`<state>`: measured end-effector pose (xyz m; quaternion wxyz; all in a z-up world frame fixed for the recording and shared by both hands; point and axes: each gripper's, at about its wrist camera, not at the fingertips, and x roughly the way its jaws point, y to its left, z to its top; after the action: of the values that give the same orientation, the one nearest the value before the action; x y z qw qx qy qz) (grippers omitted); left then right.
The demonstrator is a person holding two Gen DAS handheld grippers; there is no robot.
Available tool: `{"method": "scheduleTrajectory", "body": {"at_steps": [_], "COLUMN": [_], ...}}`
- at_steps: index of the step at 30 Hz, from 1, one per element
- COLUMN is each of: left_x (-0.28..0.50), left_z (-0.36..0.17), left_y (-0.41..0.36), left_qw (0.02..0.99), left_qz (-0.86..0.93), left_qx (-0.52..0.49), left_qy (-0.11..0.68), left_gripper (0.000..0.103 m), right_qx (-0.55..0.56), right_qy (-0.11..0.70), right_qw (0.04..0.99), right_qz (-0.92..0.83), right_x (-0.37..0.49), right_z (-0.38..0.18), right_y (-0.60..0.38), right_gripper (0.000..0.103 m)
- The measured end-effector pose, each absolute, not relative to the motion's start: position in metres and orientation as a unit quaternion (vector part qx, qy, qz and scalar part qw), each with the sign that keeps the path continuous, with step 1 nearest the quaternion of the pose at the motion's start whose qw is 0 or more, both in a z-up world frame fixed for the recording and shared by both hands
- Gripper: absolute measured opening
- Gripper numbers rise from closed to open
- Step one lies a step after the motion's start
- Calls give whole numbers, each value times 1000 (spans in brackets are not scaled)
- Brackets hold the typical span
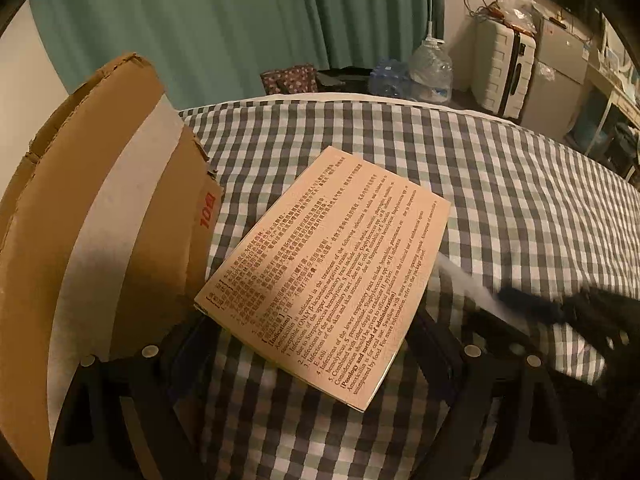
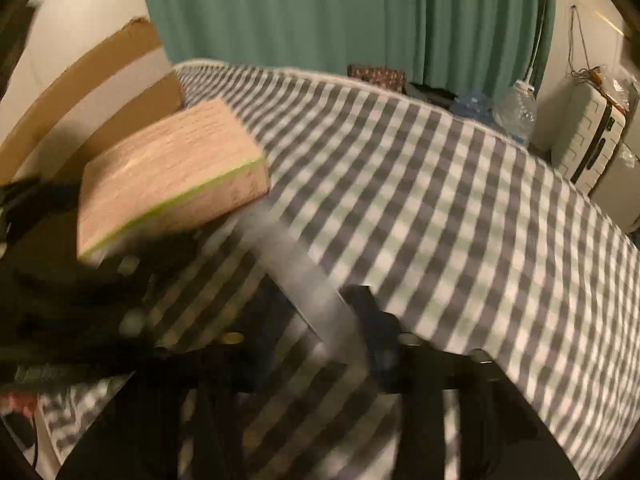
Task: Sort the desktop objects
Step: 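Lift the tan box with the left tool while the right tool grasps the clear plastic strip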
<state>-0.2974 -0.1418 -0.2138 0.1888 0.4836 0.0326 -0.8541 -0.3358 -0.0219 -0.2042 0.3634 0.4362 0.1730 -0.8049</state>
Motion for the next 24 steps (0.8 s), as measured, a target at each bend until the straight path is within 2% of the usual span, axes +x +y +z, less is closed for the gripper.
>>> {"method": "scheduleTrajectory", "body": {"at_steps": [1, 4, 8, 10, 14, 18, 20, 22, 24], "left_x": [-296, -287, -278, -276, -276, -275, -274, -270, -264], "left_z": [-213, -210, -210, -213, -218, -232, -240, -241, -238], "left_y": [-143, -142, -138, -138, -140, -141, -141, -142, -141], "left_qw": [187, 181, 182, 184, 182, 177, 169, 156, 141], "left_qz": [-853, -856, -858, -856, -854, -848, -848, -853, -858], "left_qx": [485, 483, 479, 481, 486, 496, 499, 494, 490], "left_qy": [38, 39, 38, 42, 44, 49, 55, 61, 68], "left_gripper": [92, 92, 92, 92, 92, 92, 92, 91, 91], "right_qx": [441, 469, 499, 487, 496, 503, 500, 496, 499], "right_qy": [181, 175, 116, 114, 78, 85, 77, 76, 58], "right_qw": [356, 352, 366, 355, 328, 300, 296, 294, 296], "right_qz": [-804, -791, -777, -790, -800, -806, -810, -813, -813], "right_x": [-329, -306, -282, -278, -301, -326, -330, -329, -327], "right_z": [-203, -196, -185, -177, -178, -189, -191, -190, -192], "right_y": [-17, 1, 24, 25, 27, 9, 7, 12, 13], "right_gripper": [17, 13, 13, 13, 21, 22, 18, 5, 4]}}
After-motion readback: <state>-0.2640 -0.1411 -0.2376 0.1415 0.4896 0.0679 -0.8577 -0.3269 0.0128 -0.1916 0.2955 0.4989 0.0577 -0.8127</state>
